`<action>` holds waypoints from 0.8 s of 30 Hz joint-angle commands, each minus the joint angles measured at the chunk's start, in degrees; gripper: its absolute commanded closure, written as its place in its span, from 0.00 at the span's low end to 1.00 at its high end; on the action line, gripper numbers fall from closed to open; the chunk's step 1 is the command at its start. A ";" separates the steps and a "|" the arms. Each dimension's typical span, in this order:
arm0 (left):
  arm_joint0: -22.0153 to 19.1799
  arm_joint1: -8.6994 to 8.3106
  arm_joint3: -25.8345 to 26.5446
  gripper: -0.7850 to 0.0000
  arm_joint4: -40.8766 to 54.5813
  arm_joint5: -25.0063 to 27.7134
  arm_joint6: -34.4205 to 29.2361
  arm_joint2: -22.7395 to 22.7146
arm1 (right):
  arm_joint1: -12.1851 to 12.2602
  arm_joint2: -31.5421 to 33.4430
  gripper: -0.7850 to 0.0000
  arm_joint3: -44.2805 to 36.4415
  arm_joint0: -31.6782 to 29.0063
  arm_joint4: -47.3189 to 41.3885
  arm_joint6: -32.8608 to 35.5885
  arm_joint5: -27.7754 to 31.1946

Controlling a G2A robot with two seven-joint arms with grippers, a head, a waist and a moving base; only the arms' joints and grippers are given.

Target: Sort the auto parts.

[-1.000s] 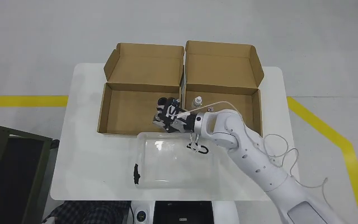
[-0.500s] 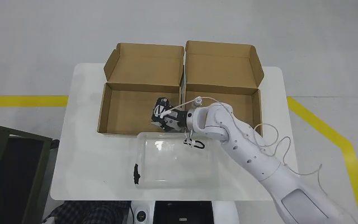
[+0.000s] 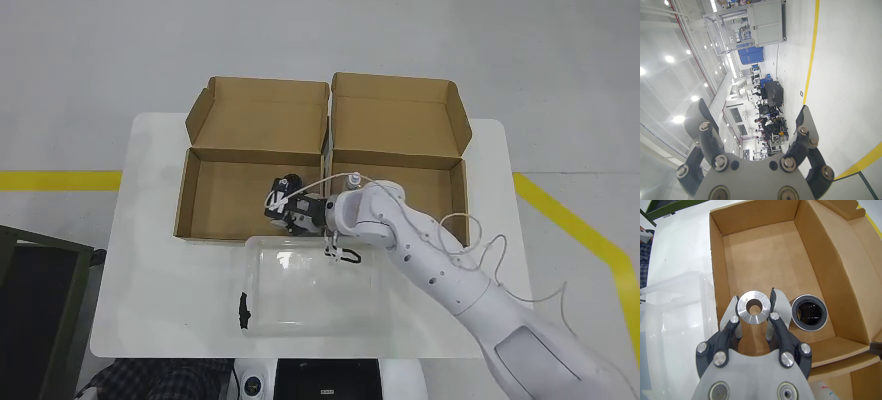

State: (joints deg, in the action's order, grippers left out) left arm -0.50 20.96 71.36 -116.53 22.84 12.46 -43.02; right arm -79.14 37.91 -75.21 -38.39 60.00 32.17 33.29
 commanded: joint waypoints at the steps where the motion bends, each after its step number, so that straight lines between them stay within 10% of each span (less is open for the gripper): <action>1: 0.00 0.00 0.00 0.00 0.00 0.00 0.00 0.00 | -0.22 -0.25 1.00 0.54 0.24 0.15 0.33 -0.34; 13: 0.00 0.00 0.00 0.00 0.00 0.00 0.00 0.00 | -1.66 -1.88 0.99 2.78 1.96 1.26 3.55 -1.41; 24: 0.00 0.00 0.00 0.00 0.00 0.00 0.00 0.00 | -2.63 -2.66 0.78 3.68 2.85 2.08 6.20 -1.53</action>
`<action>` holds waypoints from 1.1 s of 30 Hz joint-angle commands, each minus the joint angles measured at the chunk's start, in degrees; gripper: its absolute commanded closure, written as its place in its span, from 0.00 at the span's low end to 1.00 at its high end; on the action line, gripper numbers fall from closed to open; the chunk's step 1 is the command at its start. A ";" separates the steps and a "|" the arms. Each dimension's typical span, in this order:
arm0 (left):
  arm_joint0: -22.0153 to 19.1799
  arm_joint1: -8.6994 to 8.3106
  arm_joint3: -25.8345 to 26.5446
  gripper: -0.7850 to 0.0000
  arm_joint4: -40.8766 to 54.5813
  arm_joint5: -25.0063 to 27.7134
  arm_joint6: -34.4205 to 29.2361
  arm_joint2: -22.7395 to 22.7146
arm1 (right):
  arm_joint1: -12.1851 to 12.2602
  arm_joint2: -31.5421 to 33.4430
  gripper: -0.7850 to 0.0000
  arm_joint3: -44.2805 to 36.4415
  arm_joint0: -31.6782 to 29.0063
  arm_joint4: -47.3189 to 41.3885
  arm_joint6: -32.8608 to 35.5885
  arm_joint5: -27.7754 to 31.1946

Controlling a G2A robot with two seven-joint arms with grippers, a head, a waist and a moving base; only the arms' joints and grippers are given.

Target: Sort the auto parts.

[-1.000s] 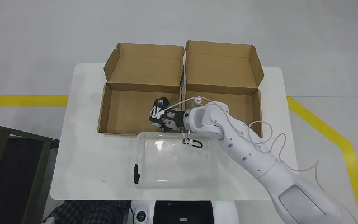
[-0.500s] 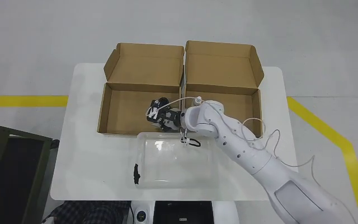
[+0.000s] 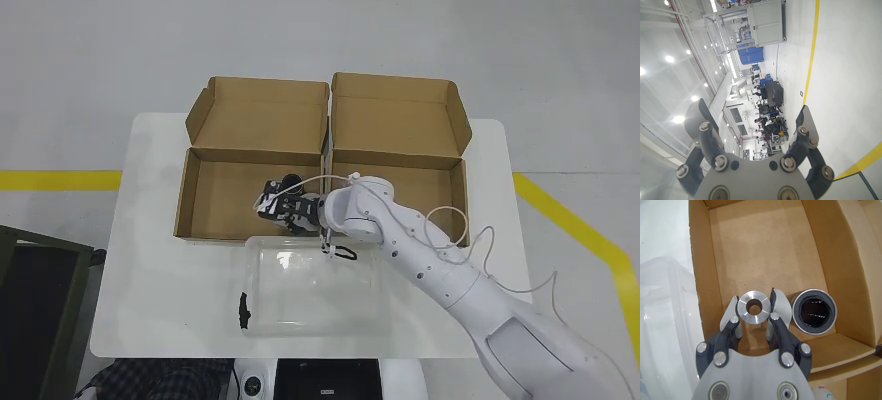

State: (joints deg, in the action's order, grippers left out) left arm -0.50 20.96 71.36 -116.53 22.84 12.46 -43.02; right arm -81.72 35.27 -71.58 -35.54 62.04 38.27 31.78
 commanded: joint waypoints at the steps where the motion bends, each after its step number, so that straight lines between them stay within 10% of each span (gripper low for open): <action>1: 0.00 0.00 0.00 0.00 0.00 0.00 0.00 0.00 | -0.12 -0.06 0.76 0.17 0.03 0.07 0.37 -0.04; 33: 0.00 0.00 0.00 0.00 0.00 0.00 0.00 0.00 | 0.40 4.81 0.55 -10.35 -3.66 4.00 -1.78 -0.27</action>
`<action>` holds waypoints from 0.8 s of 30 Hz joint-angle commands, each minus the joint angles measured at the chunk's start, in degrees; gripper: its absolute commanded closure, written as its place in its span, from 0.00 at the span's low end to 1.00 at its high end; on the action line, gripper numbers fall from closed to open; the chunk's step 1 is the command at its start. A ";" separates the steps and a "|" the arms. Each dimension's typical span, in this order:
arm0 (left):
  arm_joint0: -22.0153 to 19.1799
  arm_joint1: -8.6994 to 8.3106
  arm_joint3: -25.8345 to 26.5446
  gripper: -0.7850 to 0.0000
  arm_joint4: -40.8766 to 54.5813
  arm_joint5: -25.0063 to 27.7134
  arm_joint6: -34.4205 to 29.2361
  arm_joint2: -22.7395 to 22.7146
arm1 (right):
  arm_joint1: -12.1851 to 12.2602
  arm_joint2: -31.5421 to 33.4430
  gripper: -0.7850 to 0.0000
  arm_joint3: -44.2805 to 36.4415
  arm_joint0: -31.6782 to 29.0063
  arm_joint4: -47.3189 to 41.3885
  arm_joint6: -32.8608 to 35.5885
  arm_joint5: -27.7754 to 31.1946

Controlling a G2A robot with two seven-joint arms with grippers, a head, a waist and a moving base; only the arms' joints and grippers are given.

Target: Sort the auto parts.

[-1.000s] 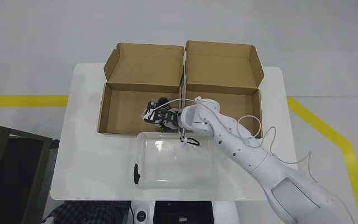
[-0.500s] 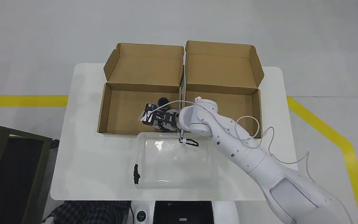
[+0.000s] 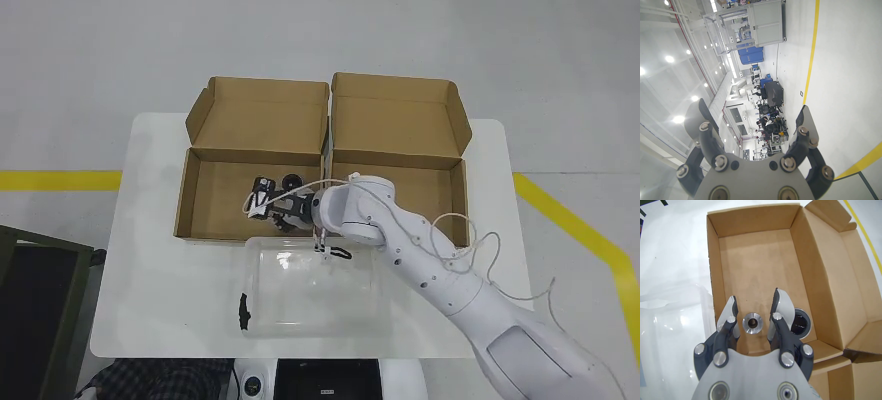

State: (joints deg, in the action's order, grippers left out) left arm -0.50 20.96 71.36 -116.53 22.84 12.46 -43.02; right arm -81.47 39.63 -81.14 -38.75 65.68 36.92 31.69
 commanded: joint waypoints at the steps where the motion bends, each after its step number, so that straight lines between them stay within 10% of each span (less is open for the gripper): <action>1: 0.00 0.00 0.00 0.00 0.00 0.00 0.00 0.00 | 0.37 1.05 0.55 -1.79 -1.12 0.69 -1.08 -0.31; 15: 0.00 0.00 0.00 0.00 0.00 0.00 0.00 0.00 | 5.65 14.34 0.00 -21.71 -19.52 11.66 -10.20 0.67; 24: 0.00 0.00 0.00 0.00 0.00 0.00 0.00 0.00 | 9.16 27.33 0.00 -31.76 -36.87 19.33 -20.35 -0.09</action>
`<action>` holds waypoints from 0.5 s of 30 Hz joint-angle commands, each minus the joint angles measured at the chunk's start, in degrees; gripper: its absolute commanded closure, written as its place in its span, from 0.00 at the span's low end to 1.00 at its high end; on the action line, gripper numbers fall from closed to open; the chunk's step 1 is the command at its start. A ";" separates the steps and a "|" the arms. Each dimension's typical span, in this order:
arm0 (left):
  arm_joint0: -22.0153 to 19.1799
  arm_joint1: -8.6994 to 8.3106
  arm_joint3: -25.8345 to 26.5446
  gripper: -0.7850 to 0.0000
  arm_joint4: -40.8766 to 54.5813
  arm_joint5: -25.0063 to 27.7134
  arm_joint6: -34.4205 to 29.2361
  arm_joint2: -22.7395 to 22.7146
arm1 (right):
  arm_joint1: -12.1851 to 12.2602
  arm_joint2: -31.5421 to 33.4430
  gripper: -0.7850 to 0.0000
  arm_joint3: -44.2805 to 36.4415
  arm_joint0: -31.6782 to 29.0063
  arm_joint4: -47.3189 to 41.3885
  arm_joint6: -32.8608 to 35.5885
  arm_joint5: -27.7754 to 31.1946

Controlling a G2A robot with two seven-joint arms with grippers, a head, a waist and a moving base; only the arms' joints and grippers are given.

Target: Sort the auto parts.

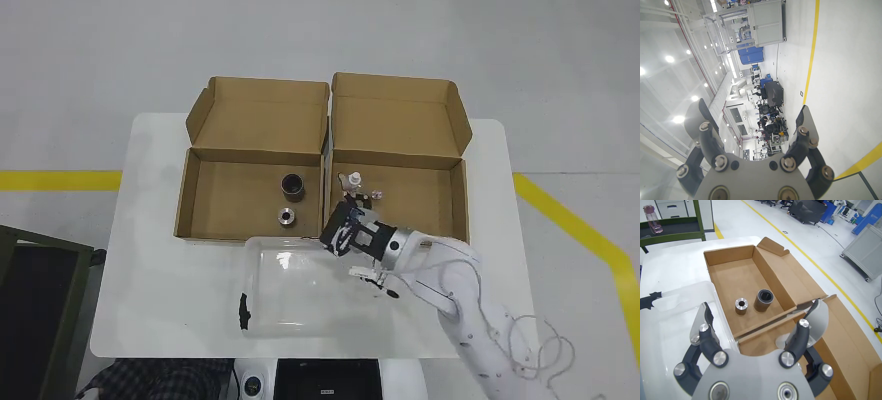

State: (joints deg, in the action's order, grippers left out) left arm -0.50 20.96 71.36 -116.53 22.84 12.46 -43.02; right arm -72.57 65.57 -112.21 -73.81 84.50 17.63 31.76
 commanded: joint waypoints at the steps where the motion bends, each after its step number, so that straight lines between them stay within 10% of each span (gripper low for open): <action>1: 0.00 0.00 0.00 0.00 0.00 0.00 0.00 0.00 | 0.54 2.78 0.00 -1.52 -3.47 1.11 -2.26 -0.46; 15: 0.00 0.00 0.00 0.00 0.00 0.00 0.00 0.00 | 3.04 19.32 0.00 -6.43 -20.68 1.06 -13.22 -1.56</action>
State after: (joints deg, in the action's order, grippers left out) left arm -0.50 20.96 71.36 -116.53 22.84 12.46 -43.02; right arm -69.62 84.05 -118.49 -93.72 85.50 4.83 30.32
